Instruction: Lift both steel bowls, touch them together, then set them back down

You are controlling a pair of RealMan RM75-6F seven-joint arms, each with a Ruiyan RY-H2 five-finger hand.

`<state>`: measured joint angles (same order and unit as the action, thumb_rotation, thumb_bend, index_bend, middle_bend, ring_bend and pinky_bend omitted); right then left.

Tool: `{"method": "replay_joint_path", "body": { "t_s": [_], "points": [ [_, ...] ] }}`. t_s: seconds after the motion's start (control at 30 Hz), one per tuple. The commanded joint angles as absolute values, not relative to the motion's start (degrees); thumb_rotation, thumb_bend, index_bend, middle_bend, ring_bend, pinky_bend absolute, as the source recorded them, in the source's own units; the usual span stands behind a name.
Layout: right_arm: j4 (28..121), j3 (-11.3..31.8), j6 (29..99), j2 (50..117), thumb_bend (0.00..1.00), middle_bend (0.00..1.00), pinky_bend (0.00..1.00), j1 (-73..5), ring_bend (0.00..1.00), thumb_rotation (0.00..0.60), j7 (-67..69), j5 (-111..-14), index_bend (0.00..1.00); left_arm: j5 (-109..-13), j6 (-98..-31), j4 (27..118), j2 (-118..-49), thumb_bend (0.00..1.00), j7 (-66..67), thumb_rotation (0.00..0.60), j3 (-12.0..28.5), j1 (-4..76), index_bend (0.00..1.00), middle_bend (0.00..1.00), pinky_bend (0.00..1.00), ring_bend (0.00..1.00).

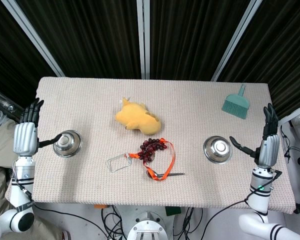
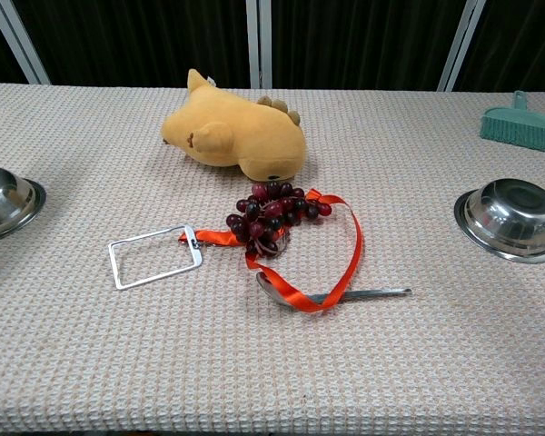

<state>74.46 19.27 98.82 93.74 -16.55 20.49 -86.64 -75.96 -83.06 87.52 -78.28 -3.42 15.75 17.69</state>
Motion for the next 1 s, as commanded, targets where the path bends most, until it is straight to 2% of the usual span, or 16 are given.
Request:
{"method": "replay_joint_path", "body": {
  "t_s": [0.03,0.27,0.33,0.5,0.6,0.8,1.0],
  "points": [
    [73.35,19.67,98.2,94.38,0.08,0.0,0.0,-17.46,0.0,0.6,20.94,-86.63,0.0,-76.1,-83.51,86.38,-79.05,0.0,-3.73,0.6,16.24,18.27,0.0,0.0,0.12,0.0],
    [75.39,17.04,93.98,91.64,0.08,0.0,0.0,-16.93,0.0,0.6,20.06,-85.61,0.0,-78.28,-82.12,86.97,-77.66,0.0,-3.41,0.6,14.33,18.64,0.0,0.0,0.12,0.0],
    [78.13,14.83,89.77,88.52,0.08,0.0,0.0,-16.7,0.0,0.6,17.83,-85.05,0.0,-78.39,-79.12,87.01,-76.14,0.0,-2.43,0.6,13.0,19.26,0.0,0.0,0.11,0.0],
    [88.41,10.38,76.47,77.19,0.06,0.0,0.0,-17.53,0.0,0.6,3.66,-80.75,0.0,-72.0,-57.57,92.68,-64.46,0.0,-3.5,0.6,8.3,23.1,0.0,0.0,0.09,0.0],
    [93.98,8.94,68.49,72.33,0.06,0.0,0.0,-18.98,0.0,0.6,-4.69,-75.29,0.0,-70.0,-49.49,91.44,-61.46,0.0,-2.36,0.6,6.76,25.86,0.0,0.0,0.09,0.0],
    [97.26,7.2,59.33,69.95,0.06,0.0,0.0,-21.57,0.0,0.6,-12.14,-66.46,0.0,-69.62,-45.64,89.86,-62.74,0.0,0.86,0.6,4.93,28.18,0.0,0.0,0.1,0.0],
    [96.33,6.6,56.07,71.32,0.06,0.0,0.0,-23.26,0.0,0.6,-13.06,-63.61,0.0,-69.08,-45.2,87.58,-64.73,0.0,0.42,0.6,4.48,28.77,0.0,0.0,0.1,0.0]
  ]
}}
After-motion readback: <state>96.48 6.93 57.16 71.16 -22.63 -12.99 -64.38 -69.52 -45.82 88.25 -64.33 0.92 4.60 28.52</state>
